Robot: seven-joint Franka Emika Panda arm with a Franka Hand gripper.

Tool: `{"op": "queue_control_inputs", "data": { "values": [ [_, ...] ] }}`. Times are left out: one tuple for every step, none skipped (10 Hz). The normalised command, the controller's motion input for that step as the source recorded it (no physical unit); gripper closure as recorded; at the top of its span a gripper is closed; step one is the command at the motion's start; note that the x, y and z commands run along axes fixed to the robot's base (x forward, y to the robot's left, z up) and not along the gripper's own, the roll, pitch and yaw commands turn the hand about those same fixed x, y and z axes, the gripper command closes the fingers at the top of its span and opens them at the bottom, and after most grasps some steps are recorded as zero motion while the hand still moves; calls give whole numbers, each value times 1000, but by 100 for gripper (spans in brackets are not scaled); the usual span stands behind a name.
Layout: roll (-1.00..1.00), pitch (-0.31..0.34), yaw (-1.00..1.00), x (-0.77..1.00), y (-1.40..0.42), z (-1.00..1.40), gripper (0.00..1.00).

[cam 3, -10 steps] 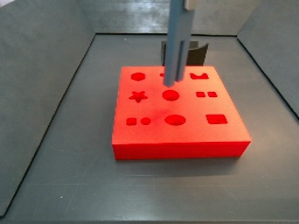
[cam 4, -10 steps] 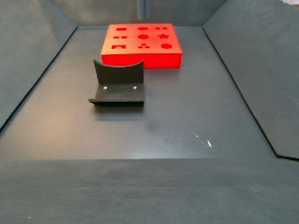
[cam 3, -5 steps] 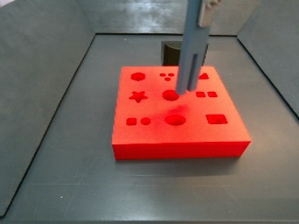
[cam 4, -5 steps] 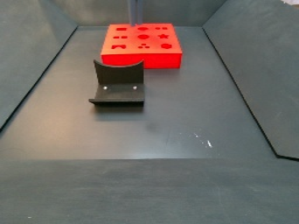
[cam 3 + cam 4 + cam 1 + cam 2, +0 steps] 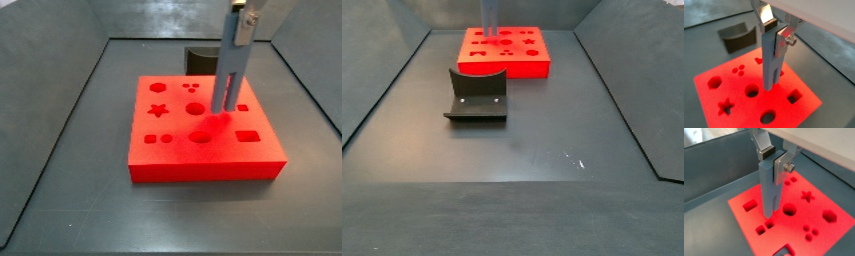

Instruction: Insert the double-square object.

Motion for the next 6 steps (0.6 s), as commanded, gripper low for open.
{"op": "queue_control_inputs", "data": {
  "values": [
    [253, 10, -614, 249, 0, 57, 100],
    [20, 0, -29, 0, 0, 0, 100],
    [0, 0, 0, 0, 46, 0, 100],
    [29, 0, -89, 294, 60, -166, 100],
    [24, 20, -169, 757, 91, -209, 100],
    [47, 107, -194, 834, 114, -134, 100]
  ]
}}
